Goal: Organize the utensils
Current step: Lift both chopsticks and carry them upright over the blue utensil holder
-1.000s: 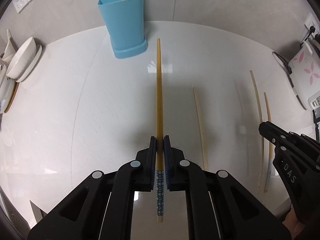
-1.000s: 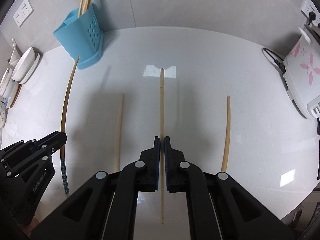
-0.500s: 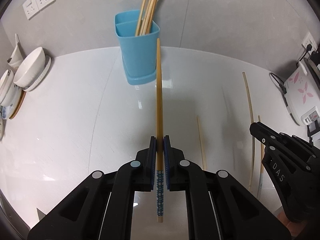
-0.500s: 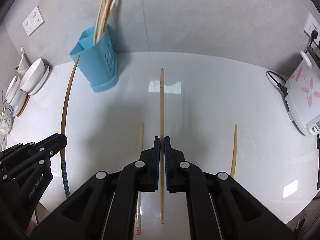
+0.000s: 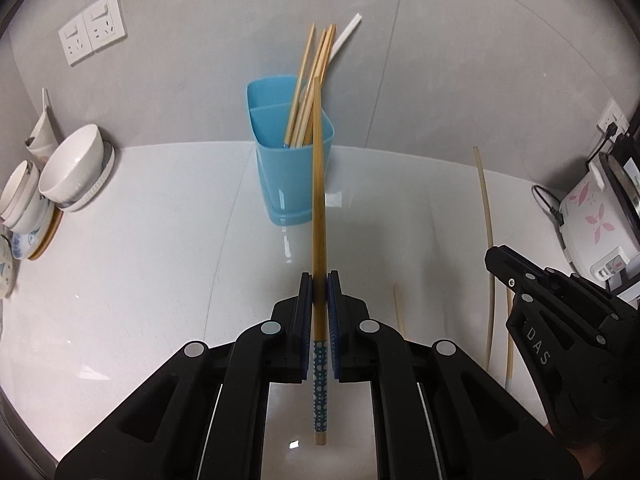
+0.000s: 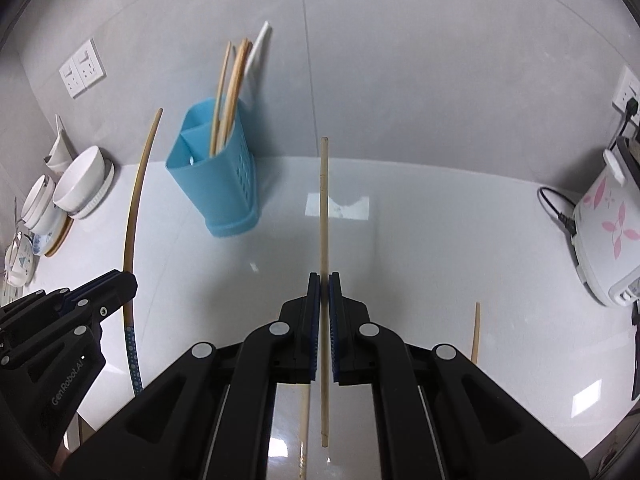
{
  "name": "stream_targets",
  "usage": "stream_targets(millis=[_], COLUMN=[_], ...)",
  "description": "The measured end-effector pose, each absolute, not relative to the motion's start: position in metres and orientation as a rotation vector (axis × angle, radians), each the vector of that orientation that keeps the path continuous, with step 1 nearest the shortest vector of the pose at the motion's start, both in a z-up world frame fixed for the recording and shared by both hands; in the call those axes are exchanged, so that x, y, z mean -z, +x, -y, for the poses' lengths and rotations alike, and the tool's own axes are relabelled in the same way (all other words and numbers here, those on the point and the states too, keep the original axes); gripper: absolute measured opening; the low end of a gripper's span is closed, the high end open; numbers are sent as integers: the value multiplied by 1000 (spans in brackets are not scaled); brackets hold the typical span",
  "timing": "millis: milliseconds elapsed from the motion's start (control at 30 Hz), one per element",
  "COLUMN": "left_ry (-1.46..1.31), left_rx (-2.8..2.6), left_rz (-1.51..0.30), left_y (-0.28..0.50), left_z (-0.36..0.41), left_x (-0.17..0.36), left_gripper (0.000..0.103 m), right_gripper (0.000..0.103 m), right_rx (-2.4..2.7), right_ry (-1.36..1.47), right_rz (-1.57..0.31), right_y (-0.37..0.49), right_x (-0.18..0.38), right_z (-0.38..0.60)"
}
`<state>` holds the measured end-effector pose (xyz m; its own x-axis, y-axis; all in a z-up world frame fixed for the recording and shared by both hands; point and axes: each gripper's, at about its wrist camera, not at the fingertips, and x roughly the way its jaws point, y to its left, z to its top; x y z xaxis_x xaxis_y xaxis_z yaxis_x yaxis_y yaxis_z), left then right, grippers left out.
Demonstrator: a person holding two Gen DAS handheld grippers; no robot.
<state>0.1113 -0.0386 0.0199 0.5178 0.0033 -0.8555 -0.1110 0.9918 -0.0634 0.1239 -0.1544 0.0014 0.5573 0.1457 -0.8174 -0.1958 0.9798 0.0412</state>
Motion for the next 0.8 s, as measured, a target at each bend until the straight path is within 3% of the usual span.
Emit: stream_targets(millis=[800], left_ry=[-213], left_rx=[-59], left_rz=[-738], left_y=[166], left_z=[-13], left_x=[-69], left_gripper=[7], right_gripper=[3], right_rx=[-261], right_ry=[-35], right_rz=[-794], right_y=[177], right_x=[-43], right_z=[112])
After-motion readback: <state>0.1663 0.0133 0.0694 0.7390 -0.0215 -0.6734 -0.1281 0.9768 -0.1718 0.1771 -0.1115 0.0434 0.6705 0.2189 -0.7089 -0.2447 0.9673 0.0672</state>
